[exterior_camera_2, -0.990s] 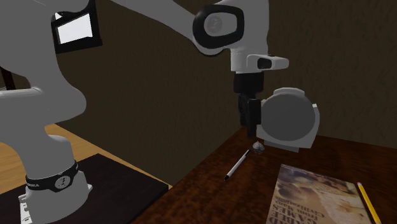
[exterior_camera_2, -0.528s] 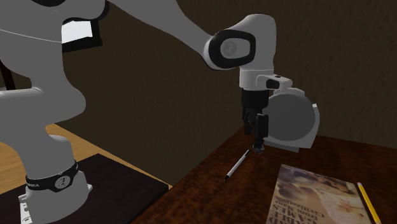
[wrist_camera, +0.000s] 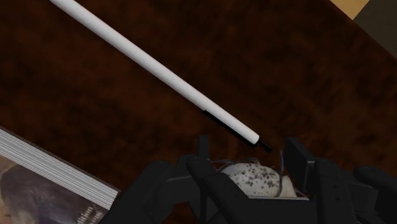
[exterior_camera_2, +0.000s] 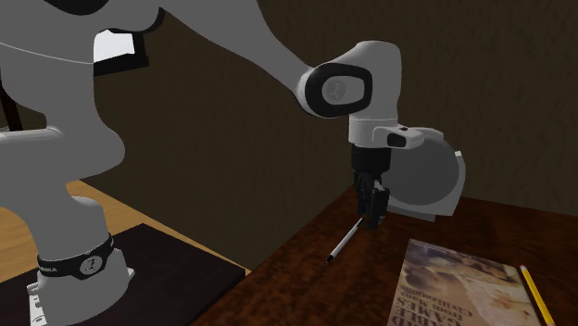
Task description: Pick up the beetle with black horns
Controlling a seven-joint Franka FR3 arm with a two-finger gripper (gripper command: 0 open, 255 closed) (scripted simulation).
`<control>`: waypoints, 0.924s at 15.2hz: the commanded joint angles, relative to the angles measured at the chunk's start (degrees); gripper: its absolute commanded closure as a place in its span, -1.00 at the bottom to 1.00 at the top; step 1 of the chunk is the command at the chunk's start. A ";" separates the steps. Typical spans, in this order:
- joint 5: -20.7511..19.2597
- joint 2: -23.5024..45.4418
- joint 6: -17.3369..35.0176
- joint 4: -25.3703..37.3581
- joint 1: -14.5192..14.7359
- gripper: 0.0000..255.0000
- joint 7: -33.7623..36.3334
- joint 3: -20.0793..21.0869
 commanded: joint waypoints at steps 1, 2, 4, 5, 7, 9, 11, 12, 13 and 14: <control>-0.03 0.07 0.06 0.02 0.01 1.00 0.02 -0.01; -0.03 0.07 0.06 0.02 0.02 1.00 0.03 -0.01; -0.03 0.07 0.05 0.03 0.02 1.00 0.03 -0.01; -0.03 0.07 0.05 0.03 0.02 1.00 0.03 -0.01; -0.03 0.07 0.04 0.04 0.02 1.00 0.03 -0.01; 0.17 -0.48 -0.52 0.07 -0.04 1.00 -0.06 0.08; 0.46 -1.20 -1.84 0.71 -0.13 1.00 -0.22 0.19; 0.60 -1.55 -2.51 1.05 -0.16 1.00 -0.30 0.24; 0.73 -1.89 -3.18 1.39 -0.20 1.00 -0.38 0.28; 0.86 -2.21 -3.86 1.75 -0.23 1.00 -0.45 0.33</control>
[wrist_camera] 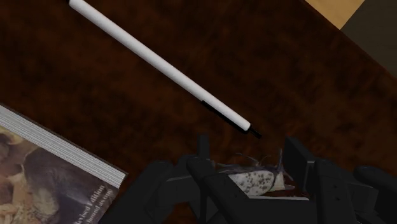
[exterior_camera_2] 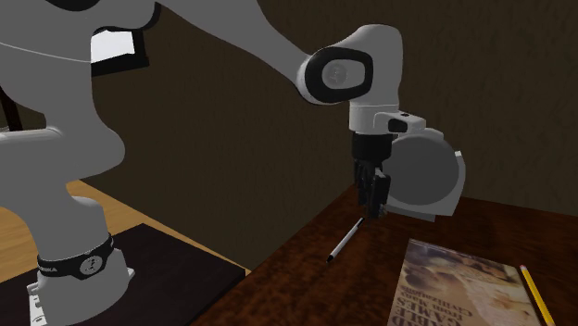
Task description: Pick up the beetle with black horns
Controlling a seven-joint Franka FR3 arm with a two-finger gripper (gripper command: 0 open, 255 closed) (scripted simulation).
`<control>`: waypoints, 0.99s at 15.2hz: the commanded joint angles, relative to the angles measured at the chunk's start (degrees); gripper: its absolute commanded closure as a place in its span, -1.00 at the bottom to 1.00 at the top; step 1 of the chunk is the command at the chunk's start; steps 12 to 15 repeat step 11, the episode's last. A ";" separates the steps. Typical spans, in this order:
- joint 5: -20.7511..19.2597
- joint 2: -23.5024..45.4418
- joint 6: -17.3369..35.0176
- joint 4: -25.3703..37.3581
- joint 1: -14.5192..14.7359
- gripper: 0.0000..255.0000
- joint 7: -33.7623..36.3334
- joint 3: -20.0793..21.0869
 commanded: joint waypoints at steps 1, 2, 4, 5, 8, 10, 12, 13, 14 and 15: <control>0.33 -0.82 -1.52 0.72 -0.13 1.00 -0.24 0.08; 0.45 -1.13 -2.21 1.11 -0.16 1.00 -0.30 0.12; 0.67 -1.71 -3.58 1.92 -0.22 1.00 -0.42 0.19; 0.78 -1.99 -4.27 2.35 -0.24 1.00 -0.48 0.23; 1.07 -2.75 -6.35 3.72 -0.30 1.00 -0.63 0.31; 1.18 -3.02 -7.16 4.26 -0.32 1.00 -0.69 0.34; 1.18 -3.01 -7.16 4.27 -0.32 1.00 -0.69 0.34; 1.18 -3.01 -7.16 4.27 -0.32 1.00 -0.69 0.34; 1.18 -3.01 -7.16 4.27 -0.32 1.00 -0.69 0.34; 1.18 -3.01 -7.16 4.27 -0.32 1.00 -0.69 0.34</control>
